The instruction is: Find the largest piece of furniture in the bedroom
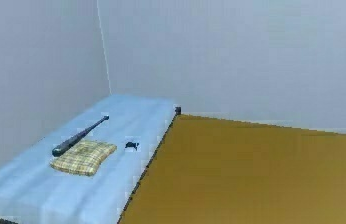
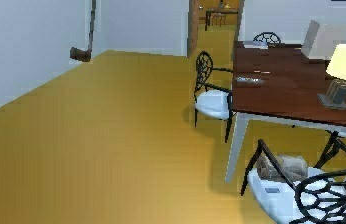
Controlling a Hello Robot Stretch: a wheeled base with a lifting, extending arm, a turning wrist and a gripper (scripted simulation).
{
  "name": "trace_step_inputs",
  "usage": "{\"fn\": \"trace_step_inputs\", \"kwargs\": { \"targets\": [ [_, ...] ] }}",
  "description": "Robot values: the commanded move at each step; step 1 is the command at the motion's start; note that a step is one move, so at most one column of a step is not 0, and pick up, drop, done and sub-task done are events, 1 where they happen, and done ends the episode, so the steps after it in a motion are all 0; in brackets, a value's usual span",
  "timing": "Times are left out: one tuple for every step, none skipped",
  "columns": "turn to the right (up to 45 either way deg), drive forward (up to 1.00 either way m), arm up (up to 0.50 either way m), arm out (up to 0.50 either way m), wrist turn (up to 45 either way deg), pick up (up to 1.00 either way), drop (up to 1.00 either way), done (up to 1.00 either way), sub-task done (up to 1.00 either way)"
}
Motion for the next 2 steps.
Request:
{"fn": "trace_step_inputs", "kwargs": {
  "targets": [
    [-18.0, 0.00, 0.00, 0.00, 0.0, 0.00, 0.00, 0.00, 0.00],
    [0.0, 0.00, 0.00, 0.00, 0.0, 0.00, 0.00, 1.00, 0.00]
  ]
}}
